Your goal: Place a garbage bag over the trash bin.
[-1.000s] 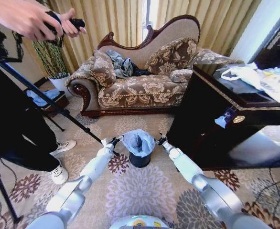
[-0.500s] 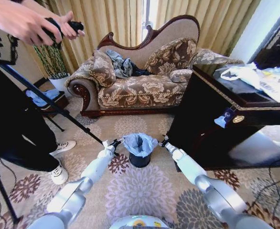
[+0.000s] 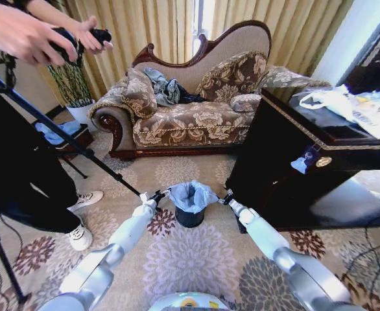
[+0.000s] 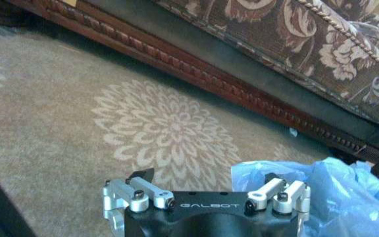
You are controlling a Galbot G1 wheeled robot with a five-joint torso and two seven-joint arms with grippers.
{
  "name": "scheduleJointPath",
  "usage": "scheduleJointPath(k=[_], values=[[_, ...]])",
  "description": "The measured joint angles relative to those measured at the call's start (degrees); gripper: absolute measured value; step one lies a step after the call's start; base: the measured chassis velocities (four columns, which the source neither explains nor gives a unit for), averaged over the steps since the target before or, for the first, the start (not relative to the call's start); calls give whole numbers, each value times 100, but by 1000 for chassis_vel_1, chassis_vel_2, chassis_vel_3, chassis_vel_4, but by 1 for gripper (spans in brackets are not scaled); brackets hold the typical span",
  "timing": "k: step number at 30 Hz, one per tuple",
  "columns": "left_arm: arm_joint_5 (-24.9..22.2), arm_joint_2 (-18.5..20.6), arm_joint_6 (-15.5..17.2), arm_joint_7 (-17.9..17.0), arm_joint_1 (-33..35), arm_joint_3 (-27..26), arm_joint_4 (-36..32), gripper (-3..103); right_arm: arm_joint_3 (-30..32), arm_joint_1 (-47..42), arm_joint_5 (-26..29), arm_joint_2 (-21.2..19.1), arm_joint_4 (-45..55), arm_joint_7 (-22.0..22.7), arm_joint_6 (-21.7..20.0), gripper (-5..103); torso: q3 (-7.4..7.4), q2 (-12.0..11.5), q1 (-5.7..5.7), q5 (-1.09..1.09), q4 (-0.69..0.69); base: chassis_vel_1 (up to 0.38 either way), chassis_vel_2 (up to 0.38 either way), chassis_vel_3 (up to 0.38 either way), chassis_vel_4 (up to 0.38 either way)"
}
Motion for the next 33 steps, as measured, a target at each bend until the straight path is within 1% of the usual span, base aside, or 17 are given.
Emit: scheduleJointPath(k=[9, 12, 19, 25, 28, 31, 32, 33], values=[[25, 21, -20, 30, 23, 19, 77, 100, 41, -175, 9, 117, -106, 115, 258, 71, 0, 0, 0, -1, 0, 0, 0, 0, 0], [58, -4, -43, 52, 14, 18, 195, 100, 37, -179, -7, 240, -311, 209, 444, 71, 0, 0, 0, -1, 1, 0, 0, 0, 0], [90, -20, -62, 58, -2, 8, 319, 100, 22, -187, -40, 301, -443, 290, 536, 71, 0, 0, 0, 0, 0, 0, 0, 0, 0], [124, -51, -110, 67, -11, -9, 485, 100, 4, -179, -79, 365, -673, 380, 723, 71, 0, 0, 0, 0, 1, 0, 0, 0, 0], [133, -60, -125, 70, 2, -11, 503, 100, 10, -208, -84, 338, -646, 420, 744, 71, 0, 0, 0, 1, 1, 0, 0, 0, 0], [120, -76, -128, 64, 3, -21, 507, 100, 36, -261, -63, 180, -381, 429, 686, 71, 0, 0, 0, 1, 1, 0, 0, 0, 0], [85, -94, -126, 62, -7, -35, 510, 100, 60, -286, -54, 72, -214, 430, 642, 71, 0, 0, 0, -1, 1, 0, 0, 0, 0], [85, -94, -126, 62, -7, -35, 510, 100, 60, -286, -54, 72, -214, 430, 642, 71, 0, 0, 0, -1, 1, 0, 0, 0, 0]])
